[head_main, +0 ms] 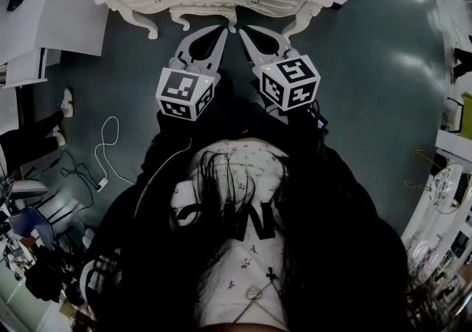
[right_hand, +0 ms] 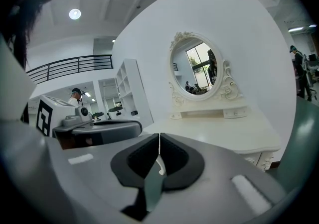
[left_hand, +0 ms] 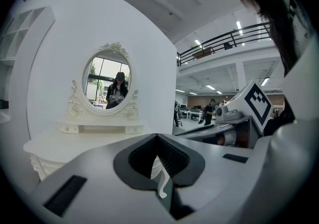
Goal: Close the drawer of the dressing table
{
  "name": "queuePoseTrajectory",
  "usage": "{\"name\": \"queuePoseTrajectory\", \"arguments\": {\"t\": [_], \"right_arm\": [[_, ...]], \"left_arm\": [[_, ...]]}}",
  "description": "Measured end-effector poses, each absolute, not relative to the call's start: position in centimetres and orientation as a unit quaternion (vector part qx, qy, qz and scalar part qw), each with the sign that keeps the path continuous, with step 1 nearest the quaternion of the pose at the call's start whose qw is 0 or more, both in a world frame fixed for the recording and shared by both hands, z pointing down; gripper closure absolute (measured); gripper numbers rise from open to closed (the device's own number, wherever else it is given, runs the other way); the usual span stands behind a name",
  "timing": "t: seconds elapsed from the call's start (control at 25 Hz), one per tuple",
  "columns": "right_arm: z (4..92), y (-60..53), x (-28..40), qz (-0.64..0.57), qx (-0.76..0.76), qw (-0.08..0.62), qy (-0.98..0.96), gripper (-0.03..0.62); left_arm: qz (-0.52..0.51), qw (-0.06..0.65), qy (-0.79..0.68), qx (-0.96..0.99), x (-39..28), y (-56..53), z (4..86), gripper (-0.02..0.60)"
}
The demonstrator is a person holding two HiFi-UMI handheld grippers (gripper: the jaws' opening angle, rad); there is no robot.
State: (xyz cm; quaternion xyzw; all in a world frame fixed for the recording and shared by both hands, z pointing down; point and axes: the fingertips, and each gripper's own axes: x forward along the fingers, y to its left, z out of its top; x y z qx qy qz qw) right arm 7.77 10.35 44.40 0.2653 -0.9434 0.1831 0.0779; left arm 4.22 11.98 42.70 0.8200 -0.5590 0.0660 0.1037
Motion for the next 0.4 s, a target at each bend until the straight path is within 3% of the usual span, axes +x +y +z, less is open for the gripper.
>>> {"name": "queuePoseTrajectory", "arguments": {"t": [0.4], "right_arm": [[45.9,10.1,6.2,0.182,0.251,0.088,-0.947,0.577]], "left_arm": [[0.071,0.106,-0.570,0.812,2.7,11.9,44.0,0.581]]}}
